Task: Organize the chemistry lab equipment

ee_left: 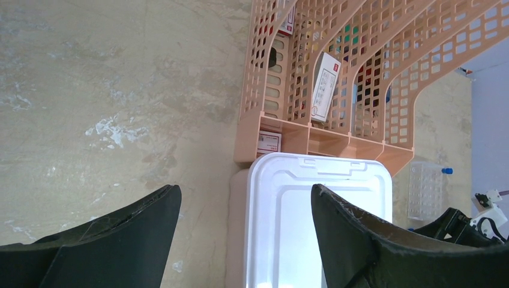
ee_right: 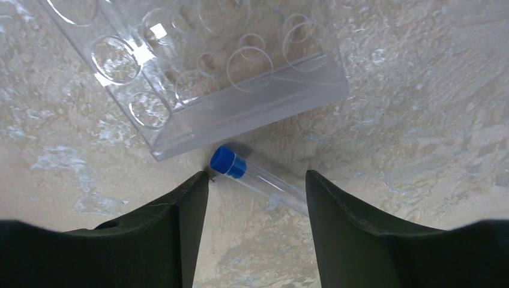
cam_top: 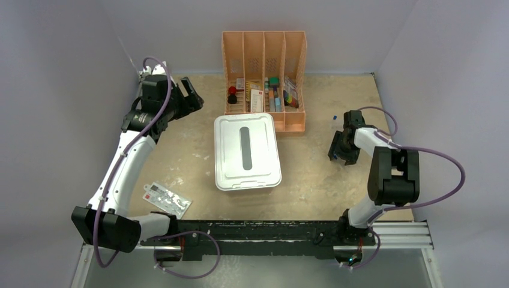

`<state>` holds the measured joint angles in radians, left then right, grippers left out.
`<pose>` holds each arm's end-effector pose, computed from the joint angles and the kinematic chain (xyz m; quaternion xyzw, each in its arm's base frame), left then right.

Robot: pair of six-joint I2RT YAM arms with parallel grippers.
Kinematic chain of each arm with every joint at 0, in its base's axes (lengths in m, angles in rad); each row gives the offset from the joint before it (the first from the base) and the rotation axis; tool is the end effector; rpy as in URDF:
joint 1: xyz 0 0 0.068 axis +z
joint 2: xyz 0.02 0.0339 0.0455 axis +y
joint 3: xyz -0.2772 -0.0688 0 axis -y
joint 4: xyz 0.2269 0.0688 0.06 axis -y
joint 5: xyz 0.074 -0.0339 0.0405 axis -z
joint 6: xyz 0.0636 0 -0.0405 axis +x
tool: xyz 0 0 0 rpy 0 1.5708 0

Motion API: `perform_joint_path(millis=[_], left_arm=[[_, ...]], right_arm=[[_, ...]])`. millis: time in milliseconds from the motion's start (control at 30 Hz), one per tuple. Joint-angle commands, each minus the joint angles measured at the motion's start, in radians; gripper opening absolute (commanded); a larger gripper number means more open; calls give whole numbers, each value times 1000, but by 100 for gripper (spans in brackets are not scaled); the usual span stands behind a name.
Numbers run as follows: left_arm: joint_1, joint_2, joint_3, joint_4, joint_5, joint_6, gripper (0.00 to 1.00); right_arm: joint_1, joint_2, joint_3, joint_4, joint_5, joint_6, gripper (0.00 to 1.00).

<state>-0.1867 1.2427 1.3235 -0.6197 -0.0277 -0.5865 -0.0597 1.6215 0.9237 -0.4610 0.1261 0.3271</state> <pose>0.2657 -0.0484 0.3834 -0.1794 0.8511 -0.1748 0.4614 0.3003 -0.0260 0.1649 0.2004 0.9562 -0.0339 0.2105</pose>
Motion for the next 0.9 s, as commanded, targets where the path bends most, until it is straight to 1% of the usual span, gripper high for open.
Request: perform_joint_path(millis=[0, 33, 167, 233, 333, 467, 567, 633, 733, 867], left_arm=[[-9, -2, 55, 23, -9, 20, 79], [-8, -2, 53, 23, -9, 20, 79], [-9, -5, 52, 23, -7, 18, 79], [-8, -9, 50, 24, -5, 17, 79], [-8, -10, 45, 27, 1, 13, 78], [-9, -12, 41, 36, 14, 6, 78], [-8, -15, 40, 41, 23, 0, 78], [-8, -17, 36, 45, 23, -6, 78], [-8, -18, 36, 52, 50, -15, 78], [-8, -20, 38, 56, 57, -22, 78]], right_arm=[[-3, 24, 12, -7, -27, 6, 60], [-3, 20, 7, -6, -32, 9, 56], [-3, 13, -2, -23, -45, 27, 38], [-3, 12, -1, -38, -54, 36, 31], [-2, -3, -8, -28, -16, 39, 30], [-2, -16, -13, -8, -26, 47, 30], [-2, -8, -1, 3, -34, 29, 42], [0, 2, 13, 10, -37, 14, 45], [0, 18, 34, 13, -67, 2, 40], [4, 18, 28, 21, -73, 19, 29]])
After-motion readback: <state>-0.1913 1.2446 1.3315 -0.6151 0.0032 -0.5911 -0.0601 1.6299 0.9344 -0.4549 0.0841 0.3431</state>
